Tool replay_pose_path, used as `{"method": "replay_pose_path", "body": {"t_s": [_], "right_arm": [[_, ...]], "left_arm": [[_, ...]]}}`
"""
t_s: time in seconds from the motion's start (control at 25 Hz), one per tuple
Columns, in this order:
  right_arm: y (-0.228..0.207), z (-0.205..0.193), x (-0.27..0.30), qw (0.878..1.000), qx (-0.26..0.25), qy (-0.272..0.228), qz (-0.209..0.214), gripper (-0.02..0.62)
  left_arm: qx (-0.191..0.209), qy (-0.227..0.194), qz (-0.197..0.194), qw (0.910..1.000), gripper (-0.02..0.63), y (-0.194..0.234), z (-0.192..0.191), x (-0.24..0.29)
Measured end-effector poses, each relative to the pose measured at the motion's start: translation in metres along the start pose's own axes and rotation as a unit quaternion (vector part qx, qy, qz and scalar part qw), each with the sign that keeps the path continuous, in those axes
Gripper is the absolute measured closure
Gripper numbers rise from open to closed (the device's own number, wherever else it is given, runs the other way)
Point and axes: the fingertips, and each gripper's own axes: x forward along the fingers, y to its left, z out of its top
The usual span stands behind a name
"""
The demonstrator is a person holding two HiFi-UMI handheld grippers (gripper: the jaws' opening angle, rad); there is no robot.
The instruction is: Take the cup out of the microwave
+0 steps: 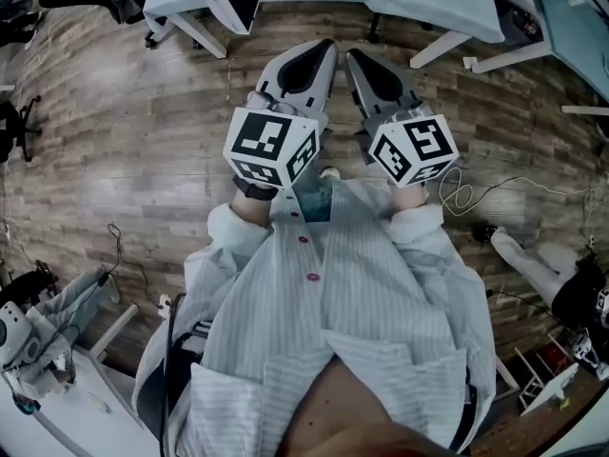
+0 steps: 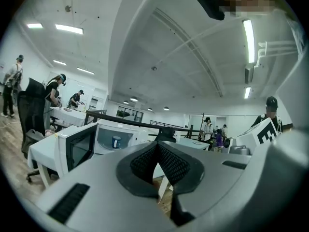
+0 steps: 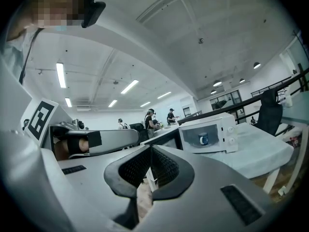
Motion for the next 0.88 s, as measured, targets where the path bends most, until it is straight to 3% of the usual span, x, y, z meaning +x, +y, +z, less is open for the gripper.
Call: {"method": "replay_pose_path", "body": {"t_s": [0.6, 0.88], "right_arm": [[-0.061, 0.012, 0.134, 1.0, -0.001, 0.011, -0.027, 0.557], [-0.081, 0.013, 0.172, 0.999, 0.007, 0.012, -0.046, 0.557]], "left_arm": [[0.004, 0.009, -0.021, 0.9997, 0.597, 0.115, 0.018, 0.087], [0.007, 0.019, -0.044, 0.9988, 0.597, 0.143, 0.017, 0.113]]}}
